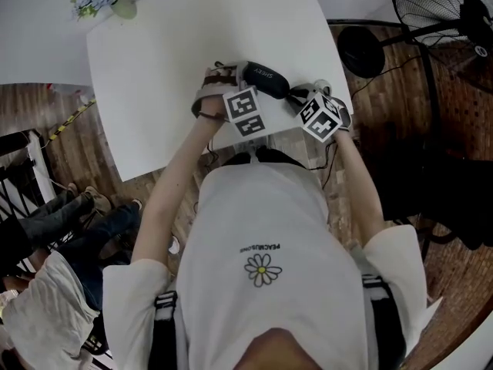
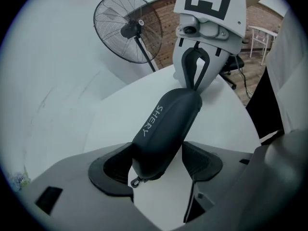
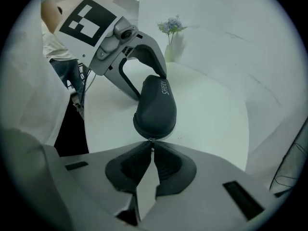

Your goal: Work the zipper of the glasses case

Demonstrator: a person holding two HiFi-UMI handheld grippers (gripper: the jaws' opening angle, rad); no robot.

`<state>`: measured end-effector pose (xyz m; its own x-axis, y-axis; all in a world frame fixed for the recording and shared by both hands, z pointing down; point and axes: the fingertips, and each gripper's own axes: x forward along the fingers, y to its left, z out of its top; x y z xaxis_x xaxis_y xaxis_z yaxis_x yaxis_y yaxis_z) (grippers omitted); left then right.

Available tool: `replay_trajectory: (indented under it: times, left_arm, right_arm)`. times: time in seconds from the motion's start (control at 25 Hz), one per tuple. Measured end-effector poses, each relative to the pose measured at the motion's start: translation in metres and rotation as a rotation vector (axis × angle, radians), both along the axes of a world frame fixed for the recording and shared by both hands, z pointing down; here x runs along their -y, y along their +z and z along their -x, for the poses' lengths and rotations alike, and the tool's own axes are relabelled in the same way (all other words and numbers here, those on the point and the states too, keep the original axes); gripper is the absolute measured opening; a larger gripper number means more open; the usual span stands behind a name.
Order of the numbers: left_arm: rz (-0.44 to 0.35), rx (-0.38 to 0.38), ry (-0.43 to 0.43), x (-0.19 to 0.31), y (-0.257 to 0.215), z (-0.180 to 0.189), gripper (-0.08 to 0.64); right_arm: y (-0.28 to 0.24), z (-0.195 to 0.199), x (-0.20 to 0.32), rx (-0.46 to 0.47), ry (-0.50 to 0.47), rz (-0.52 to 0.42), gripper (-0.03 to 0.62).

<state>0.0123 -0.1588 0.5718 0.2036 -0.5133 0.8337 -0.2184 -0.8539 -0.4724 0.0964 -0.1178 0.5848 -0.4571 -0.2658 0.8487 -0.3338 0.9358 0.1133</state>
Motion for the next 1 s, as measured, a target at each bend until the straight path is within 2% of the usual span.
replay_trajectory:
  times: [0.2,0.32,0.44,0.6,0.68,0.8,1.0]
  left_arm:
    - [-0.007,0.031,0.006,-0.001,0.001,0.001,0.336]
    - [-0.029,0.080,0.049,-0.004,0.003,0.004,0.336]
    - [-0.027,0.089,0.054,-0.006,0.004,0.003,0.333]
    - [0.002,0.131,0.015,-0.004,0.004,0.005,0.330]
    - [-0.008,0.124,-0.002,-0.004,0.004,0.004,0.328]
    - [-0.014,0.070,-0.039,-0.001,0.004,0.004,0.328]
    - [0.043,-0.002,-0.112,0.002,0.000,0.002,0.324]
  right_arm:
    - [-0.006,0.000,-0.008,-0.076,0.094,-0.074,0.008]
    - [-0.004,0.007,-0.019,-0.077,0.122,-0.067,0.008]
    - [-0.003,0.009,-0.024,-0.073,0.174,-0.058,0.008]
    - [-0.004,0.033,-0.039,-0.076,0.153,-0.069,0.008]
    - [-0.003,0.037,-0.039,-0.047,0.238,-0.048,0.008]
    - [-0.003,0.037,-0.028,0.022,0.358,-0.044,0.008]
    - [-0.010,0.031,-0.009,0.092,0.540,-0.044,0.008]
